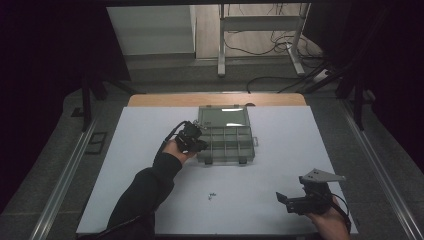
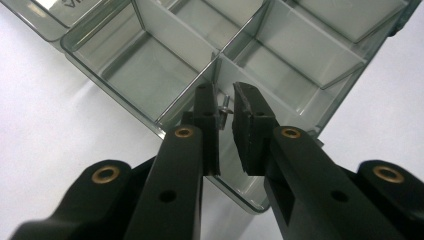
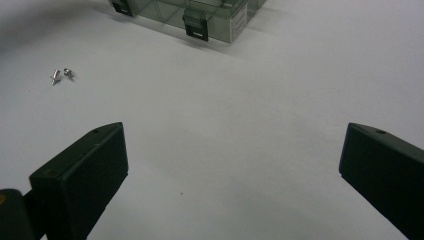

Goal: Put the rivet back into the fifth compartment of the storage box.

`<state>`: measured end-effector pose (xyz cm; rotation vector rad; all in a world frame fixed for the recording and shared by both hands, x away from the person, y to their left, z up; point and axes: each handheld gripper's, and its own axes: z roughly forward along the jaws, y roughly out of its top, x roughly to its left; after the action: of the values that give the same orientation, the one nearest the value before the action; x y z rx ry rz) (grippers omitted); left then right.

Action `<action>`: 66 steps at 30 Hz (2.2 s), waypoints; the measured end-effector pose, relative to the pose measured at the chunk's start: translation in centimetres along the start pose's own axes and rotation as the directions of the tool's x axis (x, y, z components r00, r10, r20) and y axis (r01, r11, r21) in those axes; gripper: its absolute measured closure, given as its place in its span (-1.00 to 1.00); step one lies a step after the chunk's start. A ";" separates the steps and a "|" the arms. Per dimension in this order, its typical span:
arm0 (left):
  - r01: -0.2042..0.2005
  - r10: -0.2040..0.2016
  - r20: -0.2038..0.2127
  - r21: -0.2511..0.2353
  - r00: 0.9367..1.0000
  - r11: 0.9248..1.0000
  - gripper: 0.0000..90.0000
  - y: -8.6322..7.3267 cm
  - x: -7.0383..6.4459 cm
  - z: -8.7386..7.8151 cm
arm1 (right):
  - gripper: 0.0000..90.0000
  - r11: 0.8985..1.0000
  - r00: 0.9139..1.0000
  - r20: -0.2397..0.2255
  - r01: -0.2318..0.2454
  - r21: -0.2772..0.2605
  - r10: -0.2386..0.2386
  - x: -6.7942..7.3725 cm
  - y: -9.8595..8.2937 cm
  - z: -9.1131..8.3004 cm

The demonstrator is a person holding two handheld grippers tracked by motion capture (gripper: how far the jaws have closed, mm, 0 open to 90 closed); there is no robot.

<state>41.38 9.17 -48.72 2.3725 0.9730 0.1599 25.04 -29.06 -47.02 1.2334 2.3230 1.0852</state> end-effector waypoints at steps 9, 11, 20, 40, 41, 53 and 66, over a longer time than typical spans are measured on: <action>0.003 -0.003 0.002 -0.012 1.000 1.000 0.67 0.2 -0.3 -0.3 | -1.00 1.000 1.000 0.000 0.001 -0.001 -0.001 0.0 0.0 0.0; 0.005 -0.004 0.004 -0.018 1.000 1.000 0.65 0.2 -0.3 -0.6 | -1.00 1.000 1.000 0.001 0.001 -0.001 -0.001 0.0 0.0 0.0; -0.003 0.003 0.002 -0.042 1.000 0.999 0.37 0.0 -1.0 -1.9 | -1.00 1.000 1.000 0.001 -0.002 -0.002 0.002 0.0 0.0 0.0; -0.026 0.026 0.012 -0.059 1.000 0.998 -0.83 -1.1 -2.6 -3.3 | -1.00 1.000 1.000 -0.002 -0.013 -0.001 0.013 -0.1 0.0 0.0; -0.023 0.024 0.013 -0.059 1.000 0.998 -0.87 -1.2 -2.7 -3.4 | -1.00 1.000 1.000 -0.002 -0.013 -0.001 0.013 -0.1 0.0 0.0; -0.034 0.038 0.056 -0.071 0.998 0.997 -1.00 -2.5 -3.7 -4.7 | -1.00 1.000 1.000 -0.002 -0.015 0.000 0.015 -0.2 0.0 0.0; -0.111 0.117 0.076 -0.084 0.990 0.990 -1.00 -4.3 -5.6 -5.1 | -1.00 1.000 1.000 -0.002 -0.013 0.000 0.013 -0.1 0.0 0.0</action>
<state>33.09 10.16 -46.21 2.3435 0.7799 0.1425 25.12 -29.17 -47.05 1.2497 2.3200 1.0907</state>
